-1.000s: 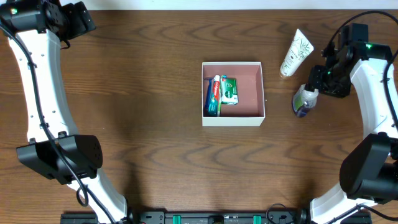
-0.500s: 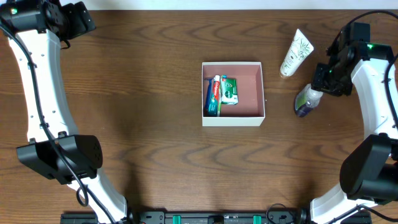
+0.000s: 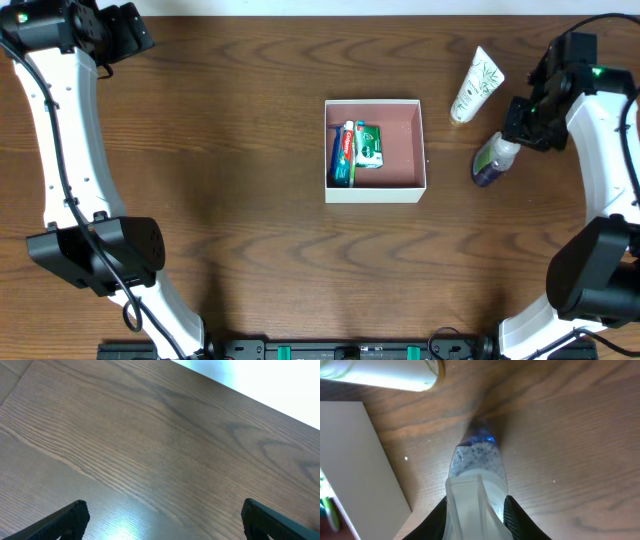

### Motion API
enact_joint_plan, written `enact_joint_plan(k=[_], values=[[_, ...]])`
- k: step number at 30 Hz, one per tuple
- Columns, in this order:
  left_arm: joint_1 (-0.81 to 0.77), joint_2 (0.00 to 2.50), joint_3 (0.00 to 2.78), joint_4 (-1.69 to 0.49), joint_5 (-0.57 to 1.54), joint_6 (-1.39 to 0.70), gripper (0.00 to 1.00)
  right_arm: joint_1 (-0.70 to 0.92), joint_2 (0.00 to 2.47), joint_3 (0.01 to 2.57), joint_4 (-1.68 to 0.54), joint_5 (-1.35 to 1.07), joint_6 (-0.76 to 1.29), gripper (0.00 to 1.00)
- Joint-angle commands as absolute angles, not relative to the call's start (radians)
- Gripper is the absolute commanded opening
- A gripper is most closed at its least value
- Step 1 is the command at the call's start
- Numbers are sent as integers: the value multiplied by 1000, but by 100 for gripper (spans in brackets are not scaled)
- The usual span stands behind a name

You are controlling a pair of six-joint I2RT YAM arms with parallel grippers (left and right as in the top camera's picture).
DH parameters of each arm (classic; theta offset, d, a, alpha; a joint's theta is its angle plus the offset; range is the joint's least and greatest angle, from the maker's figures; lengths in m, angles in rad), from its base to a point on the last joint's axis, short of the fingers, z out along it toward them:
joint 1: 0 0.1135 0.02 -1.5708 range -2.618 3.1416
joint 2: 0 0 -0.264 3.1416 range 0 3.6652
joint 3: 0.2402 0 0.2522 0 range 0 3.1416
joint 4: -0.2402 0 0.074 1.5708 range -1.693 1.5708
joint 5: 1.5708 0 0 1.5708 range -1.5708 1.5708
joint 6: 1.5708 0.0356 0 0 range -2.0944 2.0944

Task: Pack container
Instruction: 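Lift pump bottle with right gripper and lower it into the box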

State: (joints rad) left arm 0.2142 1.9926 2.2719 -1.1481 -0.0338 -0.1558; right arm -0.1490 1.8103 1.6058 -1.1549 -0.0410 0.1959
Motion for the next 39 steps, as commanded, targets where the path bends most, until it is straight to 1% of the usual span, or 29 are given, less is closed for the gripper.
enact_joint_plan(k=[1, 4, 7, 10, 13, 17, 25, 26, 31, 39], values=[[217, 1998, 2272, -1150, -46, -150, 98, -152, 1737, 1752, -1212, 40, 213, 18], [217, 1998, 2272, -1150, -46, -150, 98, -152, 1706, 1887, -1323, 84, 212, 16], [217, 1998, 2272, -1150, -46, -150, 98, -149, 1679, 2032, -1407, 46, 213, 12], [217, 1998, 2272, -1150, -46, -150, 98, -133, 1656, 2119, -1422, -38, 212, 11], [217, 1998, 2272, -1150, -46, -150, 98, -94, 1632, 2171, -1395, -140, 213, 12], [217, 1998, 2272, -1150, -46, -150, 98, -4, 1625, 2183, -1353, -207, 213, 14], [217, 1998, 2272, -1150, -46, -150, 98, 178, 1703, 2182, -1285, -204, 210, 15], [217, 1998, 2272, -1150, -46, -150, 98, 194, 1720, 2182, -1283, -197, 209, 16], [217, 1998, 2272, -1150, -46, -150, 98, 249, 1819, 2182, -1283, -183, 173, 18], [217, 1998, 2272, -1150, -46, -150, 98, 283, 1984, 2182, -1276, -101, 105, 18]])
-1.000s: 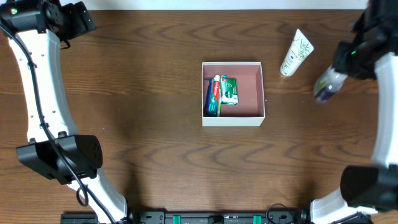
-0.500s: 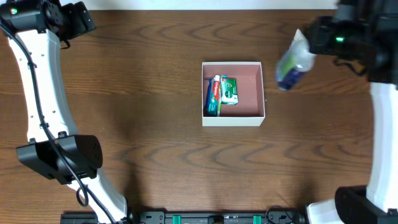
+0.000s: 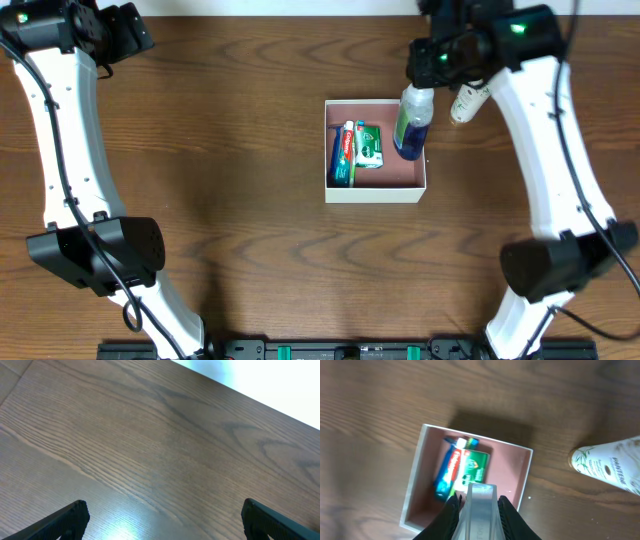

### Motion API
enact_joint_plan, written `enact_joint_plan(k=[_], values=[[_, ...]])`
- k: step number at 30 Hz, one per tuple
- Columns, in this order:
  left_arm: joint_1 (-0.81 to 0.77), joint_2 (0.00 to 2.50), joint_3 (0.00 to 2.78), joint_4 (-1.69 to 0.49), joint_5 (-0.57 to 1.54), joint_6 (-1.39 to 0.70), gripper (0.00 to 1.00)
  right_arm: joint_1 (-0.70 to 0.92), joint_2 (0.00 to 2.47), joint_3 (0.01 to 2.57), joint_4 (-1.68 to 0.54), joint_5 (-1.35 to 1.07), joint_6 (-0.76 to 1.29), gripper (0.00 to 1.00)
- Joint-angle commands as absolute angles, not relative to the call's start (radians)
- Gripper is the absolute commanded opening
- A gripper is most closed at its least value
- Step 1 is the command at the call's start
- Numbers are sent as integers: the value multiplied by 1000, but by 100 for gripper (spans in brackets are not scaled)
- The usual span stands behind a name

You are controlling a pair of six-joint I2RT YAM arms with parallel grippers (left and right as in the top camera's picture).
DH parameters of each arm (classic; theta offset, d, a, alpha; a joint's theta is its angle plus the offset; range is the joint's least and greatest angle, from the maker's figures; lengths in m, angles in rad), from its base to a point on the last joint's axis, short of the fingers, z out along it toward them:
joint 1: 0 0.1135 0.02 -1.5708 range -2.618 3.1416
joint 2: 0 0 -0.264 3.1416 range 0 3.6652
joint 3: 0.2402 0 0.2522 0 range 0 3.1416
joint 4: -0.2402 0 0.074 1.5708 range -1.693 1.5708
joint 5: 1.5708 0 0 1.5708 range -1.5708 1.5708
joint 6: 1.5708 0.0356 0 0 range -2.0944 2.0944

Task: Pack container
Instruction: 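Lift pump bottle with right gripper and lower it into the box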

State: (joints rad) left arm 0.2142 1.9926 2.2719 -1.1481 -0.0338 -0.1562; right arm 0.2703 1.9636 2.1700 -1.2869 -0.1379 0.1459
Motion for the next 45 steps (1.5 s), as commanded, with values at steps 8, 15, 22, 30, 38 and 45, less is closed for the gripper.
enact_joint_plan(k=[8, 15, 22, 30, 38, 45], values=[[217, 1998, 2272, -1150, -46, -150, 98, 284, 2075, 2182, -1196, -102, 69, 20], [217, 1998, 2272, -1150, -46, -150, 98, 284, 2121, 2175, -1141, -101, 65, 23], [217, 1998, 2272, -1150, -46, -150, 98, 286, 2146, 2150, -1134, -101, 62, 23], [217, 1998, 2272, -1150, -46, -150, 98, 286, 2146, 2135, -1128, -74, 50, 24], [217, 1998, 2272, -1150, -46, -150, 98, 286, 2146, 2092, -1114, -71, 51, 27], [217, 1998, 2272, -1150, -46, -150, 98, 286, 2146, 2069, -1112, -71, 51, 28]])
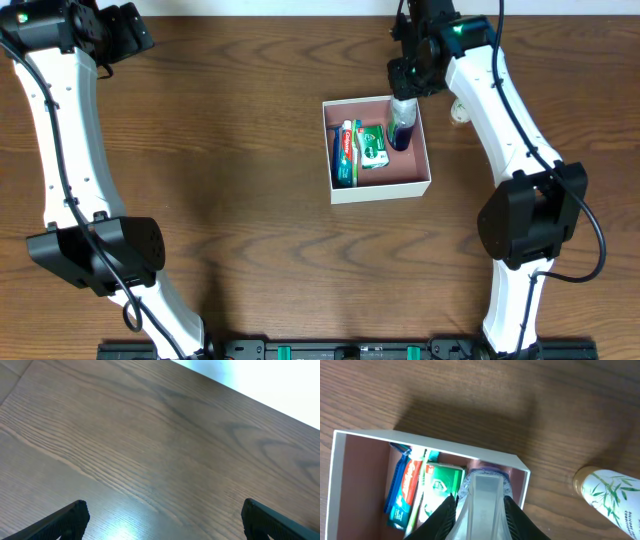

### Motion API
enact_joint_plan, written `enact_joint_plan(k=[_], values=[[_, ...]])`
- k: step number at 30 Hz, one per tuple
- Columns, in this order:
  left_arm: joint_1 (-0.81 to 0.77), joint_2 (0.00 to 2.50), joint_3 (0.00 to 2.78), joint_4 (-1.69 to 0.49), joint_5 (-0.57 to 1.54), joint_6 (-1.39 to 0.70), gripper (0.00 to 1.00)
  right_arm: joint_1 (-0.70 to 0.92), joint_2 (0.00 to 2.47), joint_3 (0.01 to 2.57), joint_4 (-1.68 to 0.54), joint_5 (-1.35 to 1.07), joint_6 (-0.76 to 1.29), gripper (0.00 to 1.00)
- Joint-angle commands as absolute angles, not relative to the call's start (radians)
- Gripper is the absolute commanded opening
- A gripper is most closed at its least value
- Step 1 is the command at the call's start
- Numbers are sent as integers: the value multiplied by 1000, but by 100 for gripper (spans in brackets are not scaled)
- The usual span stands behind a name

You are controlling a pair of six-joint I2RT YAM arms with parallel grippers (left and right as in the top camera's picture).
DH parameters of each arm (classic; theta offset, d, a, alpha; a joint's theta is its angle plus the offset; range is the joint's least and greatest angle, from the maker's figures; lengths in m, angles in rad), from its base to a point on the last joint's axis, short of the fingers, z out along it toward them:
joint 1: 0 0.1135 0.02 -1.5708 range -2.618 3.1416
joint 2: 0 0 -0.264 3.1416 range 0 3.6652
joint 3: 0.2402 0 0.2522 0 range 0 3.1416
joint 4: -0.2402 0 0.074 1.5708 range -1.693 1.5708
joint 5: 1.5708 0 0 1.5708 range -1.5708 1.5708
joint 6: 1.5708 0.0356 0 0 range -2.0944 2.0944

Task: Pack container
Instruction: 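Lift pump bottle with right gripper and lower it into the box, then release bottle and move right gripper to the white Pantene tube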

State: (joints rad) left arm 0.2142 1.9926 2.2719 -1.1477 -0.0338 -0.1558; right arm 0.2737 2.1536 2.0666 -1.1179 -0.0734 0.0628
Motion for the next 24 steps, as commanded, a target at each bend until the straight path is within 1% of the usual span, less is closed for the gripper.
enact_joint_plan(k=[1, 4, 10, 16, 22, 24], values=[[217, 1998, 2272, -1150, -46, -150, 98, 286, 2146, 2069, -1110, -72, 51, 28], [217, 1998, 2272, -1150, -46, -150, 98, 286, 2146, 2069, -1108, -72, 51, 29], [217, 1998, 2272, -1150, -46, -150, 98, 289, 2146, 2066, -1106, -72, 51, 36], [217, 1998, 2272, -1150, -46, -150, 98, 289, 2145, 2067, -1090, -72, 51, 40], [217, 1998, 2272, -1150, -46, -150, 98, 287, 2130, 2131, -1089, -70, 47, 50], [217, 1998, 2272, -1150, -46, -150, 98, 281, 2118, 2179, -1091, -66, 46, 52]])
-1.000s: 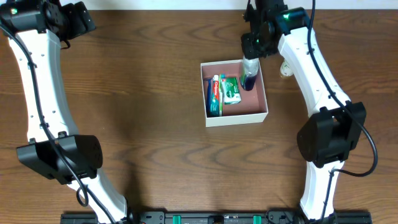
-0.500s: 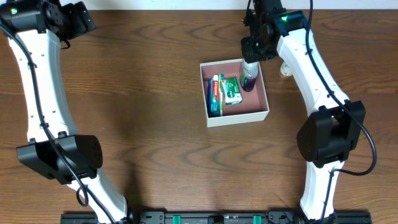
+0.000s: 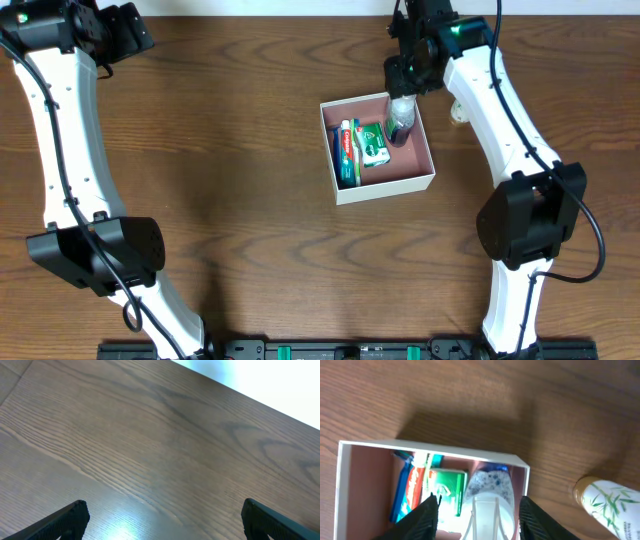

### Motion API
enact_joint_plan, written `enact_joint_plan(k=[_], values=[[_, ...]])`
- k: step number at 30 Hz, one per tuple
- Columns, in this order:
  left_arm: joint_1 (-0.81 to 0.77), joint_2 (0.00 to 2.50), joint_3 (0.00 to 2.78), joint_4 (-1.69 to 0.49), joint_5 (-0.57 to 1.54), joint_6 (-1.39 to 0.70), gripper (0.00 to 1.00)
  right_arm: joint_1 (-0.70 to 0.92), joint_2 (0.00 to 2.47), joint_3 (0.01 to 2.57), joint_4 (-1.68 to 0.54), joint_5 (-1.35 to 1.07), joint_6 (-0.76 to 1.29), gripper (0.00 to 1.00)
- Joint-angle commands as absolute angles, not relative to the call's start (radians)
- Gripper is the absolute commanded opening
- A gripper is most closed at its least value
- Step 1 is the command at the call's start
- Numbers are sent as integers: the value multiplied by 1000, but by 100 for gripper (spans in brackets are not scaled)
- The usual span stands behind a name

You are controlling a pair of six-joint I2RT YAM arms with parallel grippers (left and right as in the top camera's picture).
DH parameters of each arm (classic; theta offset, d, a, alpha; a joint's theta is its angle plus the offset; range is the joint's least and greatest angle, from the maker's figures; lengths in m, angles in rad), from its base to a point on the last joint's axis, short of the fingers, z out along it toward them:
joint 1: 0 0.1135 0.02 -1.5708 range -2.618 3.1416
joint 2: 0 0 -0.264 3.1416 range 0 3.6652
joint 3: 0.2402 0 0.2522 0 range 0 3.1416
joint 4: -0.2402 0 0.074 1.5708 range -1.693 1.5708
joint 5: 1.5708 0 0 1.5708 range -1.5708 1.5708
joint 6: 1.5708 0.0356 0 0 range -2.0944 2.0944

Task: Pack container
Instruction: 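Release bottle and move right gripper to the white Pantene tube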

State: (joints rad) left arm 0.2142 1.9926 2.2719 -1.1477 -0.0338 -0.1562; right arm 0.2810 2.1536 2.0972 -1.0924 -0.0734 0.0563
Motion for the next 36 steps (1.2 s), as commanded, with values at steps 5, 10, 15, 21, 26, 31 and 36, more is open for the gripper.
enact_joint_plan(k=[5, 10, 15, 21, 26, 31, 36], values=[[217, 1998, 2272, -1150, -46, -150, 98, 240, 2063, 2320, -1117, 54, 47, 57], [217, 1998, 2272, -1150, -46, -150, 98, 155, 2022, 2406, -1183, 196, 11, 63], [217, 1998, 2272, -1150, -46, -150, 98, 41, 2027, 2400, -1272, 156, -41, 66], [217, 1998, 2272, -1150, -46, -150, 98, -70, 2027, 2392, -1331, -56, -240, 70], [217, 1998, 2272, -1150, -46, -150, 98, -118, 2029, 2372, -1362, -135, -358, 73], [217, 1998, 2272, -1150, -46, -150, 98, -131, 2038, 2333, -1362, -135, -376, 80], [217, 1998, 2272, -1150, -46, -150, 98, -128, 2041, 2288, -1355, -136, -376, 83]])
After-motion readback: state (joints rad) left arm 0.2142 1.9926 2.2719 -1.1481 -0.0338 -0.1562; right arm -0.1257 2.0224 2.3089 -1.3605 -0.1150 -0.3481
